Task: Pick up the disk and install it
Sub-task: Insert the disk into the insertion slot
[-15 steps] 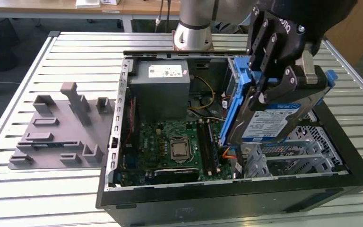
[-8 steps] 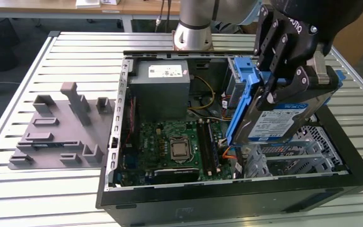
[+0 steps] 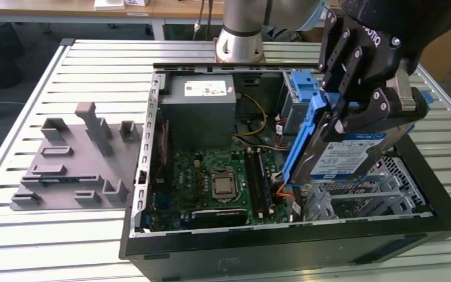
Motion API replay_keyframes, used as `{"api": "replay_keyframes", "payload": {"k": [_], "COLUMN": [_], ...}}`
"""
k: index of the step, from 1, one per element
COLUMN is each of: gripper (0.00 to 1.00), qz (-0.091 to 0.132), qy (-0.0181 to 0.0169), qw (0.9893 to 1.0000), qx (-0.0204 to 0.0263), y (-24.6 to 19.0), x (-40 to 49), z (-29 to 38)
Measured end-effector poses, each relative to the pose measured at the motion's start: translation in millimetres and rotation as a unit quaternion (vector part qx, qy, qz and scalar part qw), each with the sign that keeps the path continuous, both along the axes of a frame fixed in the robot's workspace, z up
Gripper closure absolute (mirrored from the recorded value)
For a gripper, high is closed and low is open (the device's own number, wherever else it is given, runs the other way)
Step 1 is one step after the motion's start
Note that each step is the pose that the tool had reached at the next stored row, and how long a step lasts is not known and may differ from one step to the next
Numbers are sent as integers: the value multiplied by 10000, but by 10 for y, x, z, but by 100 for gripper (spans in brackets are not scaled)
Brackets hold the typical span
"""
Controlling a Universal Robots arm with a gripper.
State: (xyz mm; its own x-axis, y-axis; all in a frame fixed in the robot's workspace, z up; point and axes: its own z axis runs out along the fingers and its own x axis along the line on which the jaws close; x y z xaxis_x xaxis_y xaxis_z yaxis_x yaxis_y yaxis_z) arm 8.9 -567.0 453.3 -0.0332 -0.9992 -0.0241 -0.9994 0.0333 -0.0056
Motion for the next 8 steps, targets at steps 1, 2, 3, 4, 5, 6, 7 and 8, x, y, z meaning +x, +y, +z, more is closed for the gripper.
{"api": "replay_keyframes", "payload": {"k": [1, 2, 3, 4, 5, 6, 7, 8], "gripper": [64, 64, 64, 64, 64, 64, 64, 64], "qz": [0, 0, 0, 0, 0, 0, 0, 0], "qy": [0, 0, 0, 0, 0, 0, 0, 0], "qw": [10000, 10000, 10000, 10000, 10000, 10000, 10000, 10000], "qx": [0, 0, 0, 0, 0, 0, 0, 0], "y": [-1, 0, 0, -1, -1, -1, -1, -1], "x": [24, 52, 82, 114, 145, 178, 210, 239], "z": [0, 0, 0, 0, 0, -1, -1, -3]}}
